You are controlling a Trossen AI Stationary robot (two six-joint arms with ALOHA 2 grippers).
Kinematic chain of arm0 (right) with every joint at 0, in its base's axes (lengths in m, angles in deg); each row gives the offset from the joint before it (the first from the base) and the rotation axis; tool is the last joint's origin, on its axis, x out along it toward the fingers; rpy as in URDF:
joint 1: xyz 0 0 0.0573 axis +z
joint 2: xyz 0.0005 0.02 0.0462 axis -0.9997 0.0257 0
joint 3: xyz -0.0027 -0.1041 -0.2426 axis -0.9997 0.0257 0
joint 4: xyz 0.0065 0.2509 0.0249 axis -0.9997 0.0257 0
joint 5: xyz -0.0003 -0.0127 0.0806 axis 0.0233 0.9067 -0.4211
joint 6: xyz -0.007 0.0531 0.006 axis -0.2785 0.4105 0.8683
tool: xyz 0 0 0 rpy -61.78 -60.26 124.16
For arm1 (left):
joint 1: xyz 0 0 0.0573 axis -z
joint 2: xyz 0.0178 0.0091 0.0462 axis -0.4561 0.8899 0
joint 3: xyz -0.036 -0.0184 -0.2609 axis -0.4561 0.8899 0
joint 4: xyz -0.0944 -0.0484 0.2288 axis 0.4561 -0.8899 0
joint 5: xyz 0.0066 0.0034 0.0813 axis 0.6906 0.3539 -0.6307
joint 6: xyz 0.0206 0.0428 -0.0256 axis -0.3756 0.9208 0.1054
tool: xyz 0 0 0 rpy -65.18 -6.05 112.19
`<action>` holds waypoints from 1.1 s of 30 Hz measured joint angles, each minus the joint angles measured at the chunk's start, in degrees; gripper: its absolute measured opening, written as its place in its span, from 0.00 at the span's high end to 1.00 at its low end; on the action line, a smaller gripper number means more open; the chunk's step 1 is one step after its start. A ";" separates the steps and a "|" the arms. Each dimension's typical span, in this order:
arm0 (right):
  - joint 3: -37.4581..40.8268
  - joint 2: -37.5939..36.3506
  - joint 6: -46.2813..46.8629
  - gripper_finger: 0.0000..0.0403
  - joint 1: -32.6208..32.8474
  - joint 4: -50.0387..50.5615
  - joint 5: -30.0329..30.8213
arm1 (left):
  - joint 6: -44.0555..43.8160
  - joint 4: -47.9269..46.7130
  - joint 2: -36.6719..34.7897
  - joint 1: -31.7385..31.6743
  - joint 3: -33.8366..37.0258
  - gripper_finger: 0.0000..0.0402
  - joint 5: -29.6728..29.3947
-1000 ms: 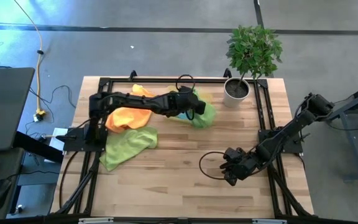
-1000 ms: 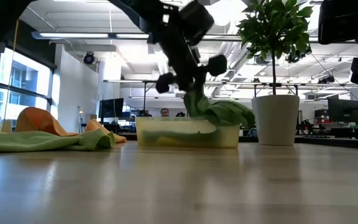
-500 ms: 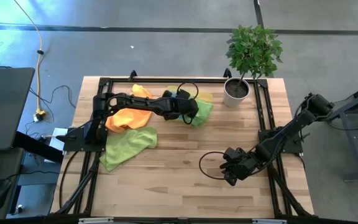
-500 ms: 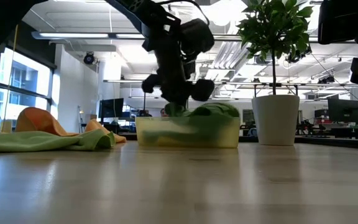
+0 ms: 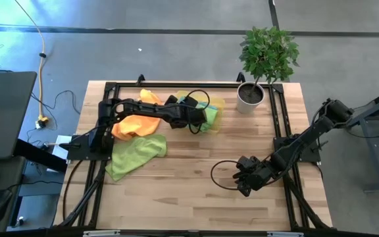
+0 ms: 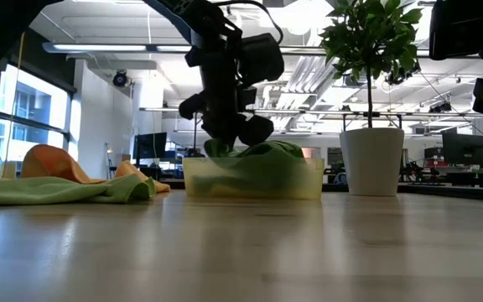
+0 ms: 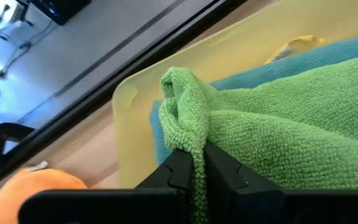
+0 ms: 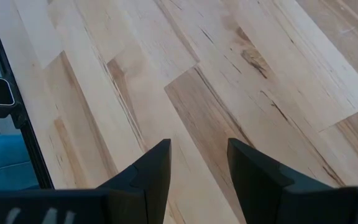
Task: Fold microfiber towels
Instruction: Put the folded green microfiber towel into the yellow bin
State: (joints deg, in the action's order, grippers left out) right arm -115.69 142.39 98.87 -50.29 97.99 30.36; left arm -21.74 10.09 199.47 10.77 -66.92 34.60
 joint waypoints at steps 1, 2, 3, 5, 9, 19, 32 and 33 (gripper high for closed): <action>0.00 0.00 0.00 0.63 0.00 0.00 0.00 | 0.03 -0.16 0.00 0.00 0.00 0.95 -0.15; 0.00 0.00 0.00 0.63 0.00 0.00 0.00 | 0.03 -0.17 0.00 0.00 0.00 0.95 -0.19; 0.00 0.00 0.00 0.63 0.00 0.00 0.00 | 0.03 -0.17 0.00 0.00 0.00 0.95 -0.19; 0.00 0.00 0.00 0.63 0.00 0.00 0.00 | 0.10 -0.17 0.00 0.00 0.00 0.95 -0.16; 0.00 0.00 0.00 0.63 0.00 0.00 0.00 | 2.43 -0.11 0.00 -0.23 0.00 0.95 -0.23; 0.00 0.00 0.00 0.63 0.00 0.00 0.02 | 8.05 1.40 -0.11 -0.65 0.00 0.95 -10.32; 0.00 0.00 0.00 0.63 0.00 0.00 0.32 | 10.83 -3.46 -0.11 2.00 0.00 0.95 -2.69; 0.00 0.00 0.00 0.63 0.00 0.00 0.83 | 12.40 -2.78 -0.11 1.96 0.00 0.95 -2.12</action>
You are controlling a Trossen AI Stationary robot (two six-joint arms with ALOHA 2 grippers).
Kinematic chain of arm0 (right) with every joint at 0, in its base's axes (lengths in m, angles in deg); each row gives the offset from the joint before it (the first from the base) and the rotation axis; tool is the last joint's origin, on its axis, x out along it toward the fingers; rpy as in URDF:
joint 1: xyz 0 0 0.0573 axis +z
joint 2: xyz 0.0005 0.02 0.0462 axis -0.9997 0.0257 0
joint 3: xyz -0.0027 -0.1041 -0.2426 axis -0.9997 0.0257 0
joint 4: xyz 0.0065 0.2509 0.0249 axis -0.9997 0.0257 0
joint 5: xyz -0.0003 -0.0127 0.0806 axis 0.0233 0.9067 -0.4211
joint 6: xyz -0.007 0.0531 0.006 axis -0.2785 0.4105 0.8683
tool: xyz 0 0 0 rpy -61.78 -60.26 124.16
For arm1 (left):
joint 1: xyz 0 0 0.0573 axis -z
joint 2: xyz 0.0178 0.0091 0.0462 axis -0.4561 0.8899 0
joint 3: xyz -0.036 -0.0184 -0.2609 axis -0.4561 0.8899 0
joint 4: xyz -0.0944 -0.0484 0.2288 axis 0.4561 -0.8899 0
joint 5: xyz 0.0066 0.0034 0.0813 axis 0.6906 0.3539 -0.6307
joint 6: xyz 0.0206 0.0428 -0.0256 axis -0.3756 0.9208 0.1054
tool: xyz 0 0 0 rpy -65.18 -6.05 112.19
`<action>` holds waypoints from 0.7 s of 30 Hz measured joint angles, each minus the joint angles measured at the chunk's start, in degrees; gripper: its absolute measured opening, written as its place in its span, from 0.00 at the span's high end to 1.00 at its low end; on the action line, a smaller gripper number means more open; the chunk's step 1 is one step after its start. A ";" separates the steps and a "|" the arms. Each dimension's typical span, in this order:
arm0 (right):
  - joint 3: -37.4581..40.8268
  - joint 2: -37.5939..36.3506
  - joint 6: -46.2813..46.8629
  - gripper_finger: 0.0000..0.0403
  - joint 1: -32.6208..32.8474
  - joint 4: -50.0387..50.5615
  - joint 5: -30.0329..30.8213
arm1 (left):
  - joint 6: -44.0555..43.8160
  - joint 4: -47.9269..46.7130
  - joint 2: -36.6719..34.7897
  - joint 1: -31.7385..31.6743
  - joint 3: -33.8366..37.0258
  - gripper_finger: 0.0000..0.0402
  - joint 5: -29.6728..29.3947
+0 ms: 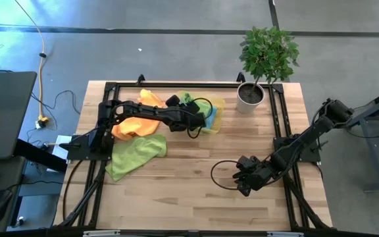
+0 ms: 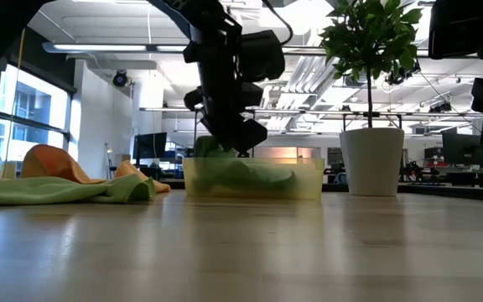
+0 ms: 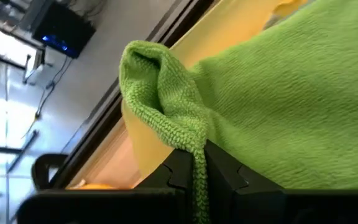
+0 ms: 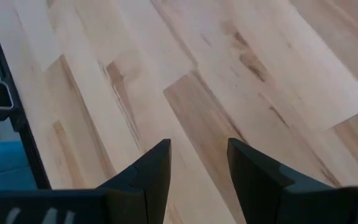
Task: Fold microfiber towels
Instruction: Put the folded green microfiber towel into the yellow bin
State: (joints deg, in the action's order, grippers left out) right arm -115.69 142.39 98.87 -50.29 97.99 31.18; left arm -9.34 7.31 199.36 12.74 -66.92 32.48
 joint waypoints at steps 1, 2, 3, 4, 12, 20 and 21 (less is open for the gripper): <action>0.00 0.00 0.00 0.63 0.00 0.00 0.61 | 1.58 0.52 0.00 -0.02 0.00 0.94 0.61; 0.00 0.00 0.00 0.63 0.00 -0.02 1.45 | 2.97 0.77 0.00 -0.04 0.00 0.93 1.14; 0.00 0.00 0.00 0.63 0.00 -0.04 2.35 | 4.03 0.85 0.00 -0.06 0.00 0.92 1.39; 0.00 0.00 -0.02 0.63 0.00 -0.07 3.16 | 5.07 0.81 0.00 -0.06 0.00 0.90 1.44; 0.00 0.02 0.01 0.63 -0.02 -0.07 4.70 | 9.24 -0.39 -1.24 -0.24 -0.02 0.70 0.52; 0.00 0.02 0.02 0.63 -0.02 -0.83 4.53 | 15.60 -2.45 -5.18 -0.24 -0.04 0.56 -11.31; 0.00 0.02 0.02 0.63 -0.02 -0.76 4.53 | 15.73 -3.17 -5.87 -0.11 -0.04 0.55 -12.32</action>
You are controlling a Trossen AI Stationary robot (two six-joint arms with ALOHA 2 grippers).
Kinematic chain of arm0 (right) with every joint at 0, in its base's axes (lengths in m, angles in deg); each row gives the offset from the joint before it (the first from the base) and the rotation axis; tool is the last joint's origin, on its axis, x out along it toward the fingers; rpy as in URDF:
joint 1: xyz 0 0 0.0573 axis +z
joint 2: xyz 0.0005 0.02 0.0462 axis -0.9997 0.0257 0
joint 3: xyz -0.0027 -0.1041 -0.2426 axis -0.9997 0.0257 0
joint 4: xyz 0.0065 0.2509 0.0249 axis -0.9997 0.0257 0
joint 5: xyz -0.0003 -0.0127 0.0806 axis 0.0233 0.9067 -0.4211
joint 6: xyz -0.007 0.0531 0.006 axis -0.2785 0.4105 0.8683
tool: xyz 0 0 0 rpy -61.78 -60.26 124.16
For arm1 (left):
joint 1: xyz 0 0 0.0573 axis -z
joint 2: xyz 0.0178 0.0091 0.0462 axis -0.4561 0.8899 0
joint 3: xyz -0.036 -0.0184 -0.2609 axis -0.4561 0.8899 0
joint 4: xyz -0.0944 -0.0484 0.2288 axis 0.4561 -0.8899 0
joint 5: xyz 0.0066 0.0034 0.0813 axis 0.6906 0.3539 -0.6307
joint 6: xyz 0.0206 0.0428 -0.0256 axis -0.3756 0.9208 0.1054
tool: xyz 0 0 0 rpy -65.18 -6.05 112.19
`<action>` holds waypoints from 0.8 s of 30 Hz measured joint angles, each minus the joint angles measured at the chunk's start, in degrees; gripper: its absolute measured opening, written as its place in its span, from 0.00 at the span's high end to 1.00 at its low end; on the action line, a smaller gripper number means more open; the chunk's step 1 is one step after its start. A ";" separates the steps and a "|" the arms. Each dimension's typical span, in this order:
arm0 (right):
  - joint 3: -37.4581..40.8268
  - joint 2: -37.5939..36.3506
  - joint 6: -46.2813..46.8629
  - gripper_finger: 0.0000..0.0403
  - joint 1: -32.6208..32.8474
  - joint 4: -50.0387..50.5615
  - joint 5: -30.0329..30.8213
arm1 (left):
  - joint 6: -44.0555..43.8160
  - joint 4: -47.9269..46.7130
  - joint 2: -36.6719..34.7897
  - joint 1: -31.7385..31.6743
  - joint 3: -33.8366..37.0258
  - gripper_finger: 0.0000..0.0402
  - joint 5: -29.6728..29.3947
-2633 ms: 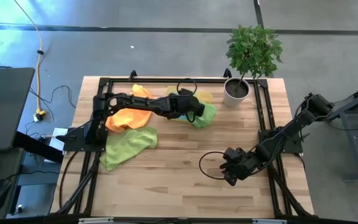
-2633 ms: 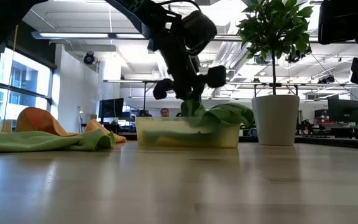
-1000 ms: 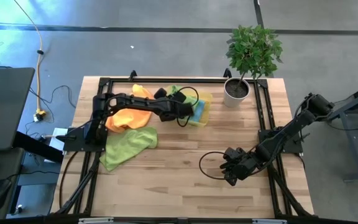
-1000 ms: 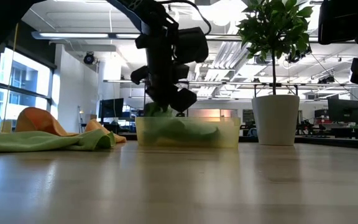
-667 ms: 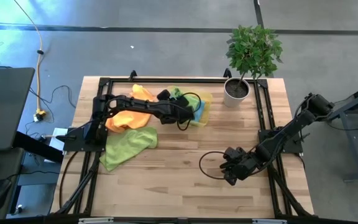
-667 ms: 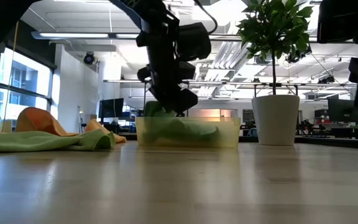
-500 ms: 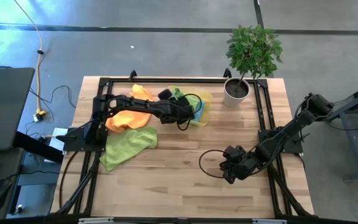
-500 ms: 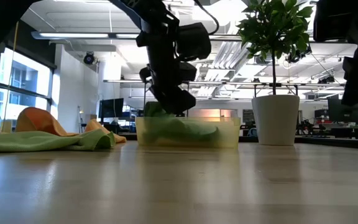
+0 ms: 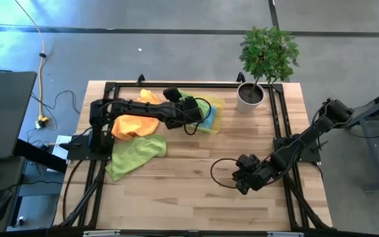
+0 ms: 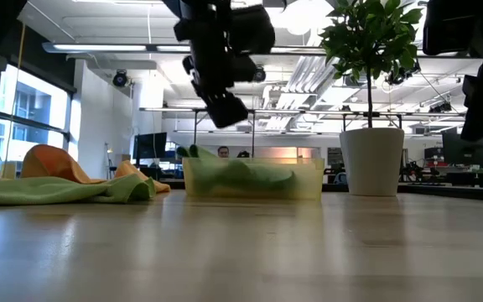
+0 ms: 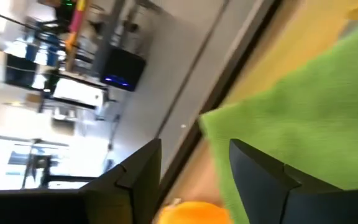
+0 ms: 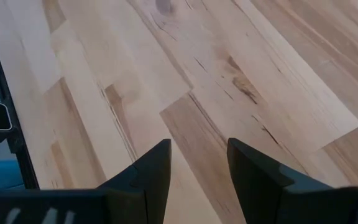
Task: Fold microfiber towels
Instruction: Put the folded green microfiber towel into the yellow bin, then fold the light green microfiber towel
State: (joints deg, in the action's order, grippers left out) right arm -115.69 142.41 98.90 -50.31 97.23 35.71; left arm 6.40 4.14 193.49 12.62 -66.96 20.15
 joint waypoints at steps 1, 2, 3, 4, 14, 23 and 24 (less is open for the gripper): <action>0.00 0.00 -0.02 0.63 0.00 0.04 -0.02 | -0.14 -0.47 -0.78 0.21 0.00 0.55 -0.78; 0.00 0.00 -0.02 0.63 0.00 0.08 -0.02 | -0.93 -1.05 -1.68 0.41 0.00 0.54 -0.96; 0.00 0.00 -0.02 0.63 0.00 0.08 -0.02 | -2.28 -2.01 -2.76 0.66 0.00 0.54 -0.20; 0.00 0.00 0.00 0.63 0.00 0.06 -0.02 | -4.18 -3.28 -4.05 1.00 0.00 0.54 2.15; 0.00 0.00 -0.02 0.63 0.00 0.11 -0.04 | -24.21 -16.18 -12.88 6.92 -0.13 0.55 40.08; 0.00 0.00 -0.02 0.63 0.00 0.07 -0.04 | -30.53 -33.48 -12.07 16.72 5.01 0.55 43.39; 0.00 0.00 -0.02 0.63 0.00 0.08 -0.05 | -31.28 -32.85 -12.04 17.36 6.56 0.55 43.45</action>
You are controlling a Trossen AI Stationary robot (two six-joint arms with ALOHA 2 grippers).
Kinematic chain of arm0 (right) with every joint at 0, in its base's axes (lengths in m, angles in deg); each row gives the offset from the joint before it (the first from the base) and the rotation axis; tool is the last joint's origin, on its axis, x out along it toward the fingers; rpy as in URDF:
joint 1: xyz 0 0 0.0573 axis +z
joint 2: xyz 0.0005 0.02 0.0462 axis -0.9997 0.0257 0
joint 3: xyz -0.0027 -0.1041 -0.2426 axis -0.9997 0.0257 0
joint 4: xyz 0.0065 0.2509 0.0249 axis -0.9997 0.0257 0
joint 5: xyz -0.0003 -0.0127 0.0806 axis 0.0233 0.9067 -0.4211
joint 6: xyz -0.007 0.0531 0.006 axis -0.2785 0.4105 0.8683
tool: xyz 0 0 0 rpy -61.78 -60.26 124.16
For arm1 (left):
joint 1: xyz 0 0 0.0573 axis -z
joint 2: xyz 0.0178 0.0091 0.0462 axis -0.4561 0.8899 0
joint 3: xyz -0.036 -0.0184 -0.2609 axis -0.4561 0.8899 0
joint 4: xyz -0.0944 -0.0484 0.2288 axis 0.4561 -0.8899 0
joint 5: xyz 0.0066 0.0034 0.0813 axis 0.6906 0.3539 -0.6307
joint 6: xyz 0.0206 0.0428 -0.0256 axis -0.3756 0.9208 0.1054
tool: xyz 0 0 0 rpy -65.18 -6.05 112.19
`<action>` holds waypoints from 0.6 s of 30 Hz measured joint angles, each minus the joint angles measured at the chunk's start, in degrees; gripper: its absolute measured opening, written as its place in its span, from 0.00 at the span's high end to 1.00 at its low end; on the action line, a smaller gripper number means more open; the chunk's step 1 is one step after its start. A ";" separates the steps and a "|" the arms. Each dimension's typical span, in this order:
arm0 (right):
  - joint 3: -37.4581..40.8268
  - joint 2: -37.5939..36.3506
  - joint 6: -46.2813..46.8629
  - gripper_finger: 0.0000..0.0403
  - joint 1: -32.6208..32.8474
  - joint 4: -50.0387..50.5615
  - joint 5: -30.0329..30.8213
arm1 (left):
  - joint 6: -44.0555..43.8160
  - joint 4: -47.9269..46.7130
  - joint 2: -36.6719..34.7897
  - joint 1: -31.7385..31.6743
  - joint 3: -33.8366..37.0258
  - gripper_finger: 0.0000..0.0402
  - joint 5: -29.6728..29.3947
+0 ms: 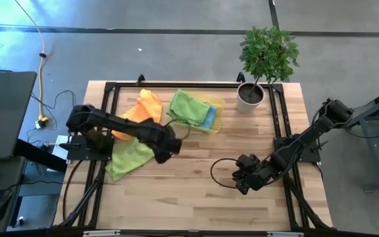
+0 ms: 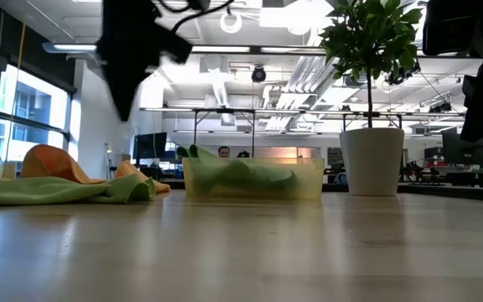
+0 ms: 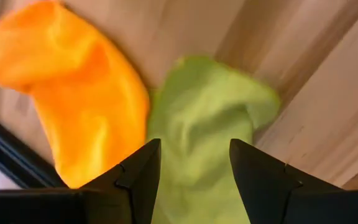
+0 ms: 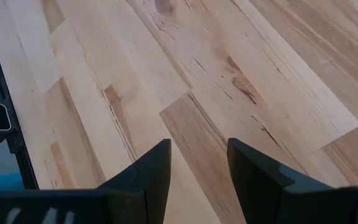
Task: Fold microfiber towels
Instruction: Fold the light green microfiber towel
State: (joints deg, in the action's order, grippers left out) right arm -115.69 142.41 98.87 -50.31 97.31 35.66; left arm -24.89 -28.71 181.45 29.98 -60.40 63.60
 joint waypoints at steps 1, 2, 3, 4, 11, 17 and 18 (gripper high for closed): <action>0.00 0.00 0.00 0.63 0.00 -0.02 0.00 | -0.92 0.41 0.15 0.59 1.60 0.55 0.44; 0.00 0.00 0.00 0.63 0.01 -0.02 -0.01 | -1.82 1.22 0.16 1.02 3.04 0.55 1.47; 0.00 0.00 0.00 0.63 0.00 -0.02 -0.01 | -2.41 2.63 0.12 1.42 4.44 0.55 2.33; 0.00 0.00 0.00 0.63 0.00 -0.02 -0.01 | -2.59 4.47 0.07 1.73 6.09 0.55 3.00; 0.00 0.00 0.00 0.63 0.00 -0.02 -0.01 | -9.06 18.03 0.14 1.30 13.82 0.55 0.65; 0.00 0.00 0.00 0.63 0.00 -0.03 -0.01 | -11.63 23.87 0.14 -1.40 17.39 0.55 -0.43; 0.00 0.00 0.00 0.63 0.00 -0.01 -0.02 | -12.44 23.90 0.14 -1.83 18.02 0.55 -0.43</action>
State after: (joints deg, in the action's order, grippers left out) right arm -115.69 142.41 98.87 -50.31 97.30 35.64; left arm -37.33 -4.81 181.59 28.15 -42.38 63.17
